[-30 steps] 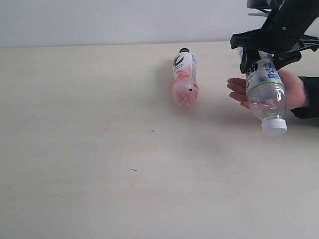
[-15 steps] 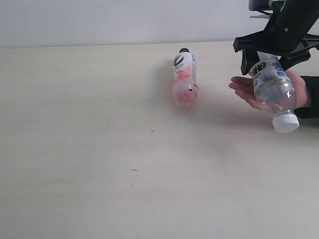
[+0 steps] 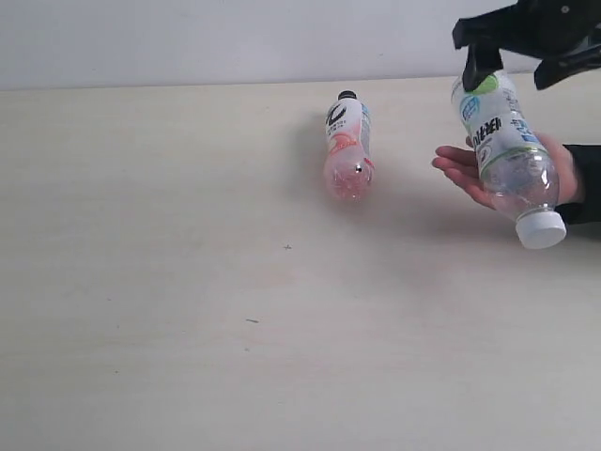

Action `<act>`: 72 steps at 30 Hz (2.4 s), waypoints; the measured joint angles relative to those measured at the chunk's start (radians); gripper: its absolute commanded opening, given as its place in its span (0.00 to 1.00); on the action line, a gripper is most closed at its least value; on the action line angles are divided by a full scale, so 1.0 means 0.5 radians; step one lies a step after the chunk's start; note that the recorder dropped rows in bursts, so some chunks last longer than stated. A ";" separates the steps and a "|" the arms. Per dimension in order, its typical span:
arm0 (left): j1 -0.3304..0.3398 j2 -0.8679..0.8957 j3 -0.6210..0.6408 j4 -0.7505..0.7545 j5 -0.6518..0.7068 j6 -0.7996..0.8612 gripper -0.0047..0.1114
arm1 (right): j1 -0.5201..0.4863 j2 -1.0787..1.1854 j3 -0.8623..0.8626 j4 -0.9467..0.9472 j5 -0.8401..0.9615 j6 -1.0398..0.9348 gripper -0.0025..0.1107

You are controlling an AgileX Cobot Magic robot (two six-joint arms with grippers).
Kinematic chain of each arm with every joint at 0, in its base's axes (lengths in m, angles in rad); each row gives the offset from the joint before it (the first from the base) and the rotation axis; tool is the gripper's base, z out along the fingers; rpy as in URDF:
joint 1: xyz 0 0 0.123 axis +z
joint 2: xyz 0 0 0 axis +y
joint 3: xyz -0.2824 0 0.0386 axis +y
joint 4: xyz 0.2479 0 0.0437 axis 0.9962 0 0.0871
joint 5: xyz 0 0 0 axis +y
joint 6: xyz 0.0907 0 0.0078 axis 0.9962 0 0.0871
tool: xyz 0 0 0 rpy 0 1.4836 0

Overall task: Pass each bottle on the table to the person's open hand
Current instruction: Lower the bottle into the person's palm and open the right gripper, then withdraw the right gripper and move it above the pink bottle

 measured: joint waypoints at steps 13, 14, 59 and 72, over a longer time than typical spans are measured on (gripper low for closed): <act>0.000 0.000 0.000 0.000 0.000 0.000 0.04 | 0.000 -0.661 0.000 0.858 0.324 -0.672 0.69; 0.000 0.000 0.000 0.000 0.000 0.000 0.04 | 0.000 -0.683 0.000 0.939 0.365 -0.726 0.69; 0.000 0.000 0.000 0.000 0.000 0.000 0.04 | 0.000 -2.060 1.869 2.572 -0.539 -2.719 0.33; 0.000 0.000 0.000 0.000 0.000 0.000 0.04 | 0.000 -2.060 1.918 2.674 -0.700 -2.741 0.30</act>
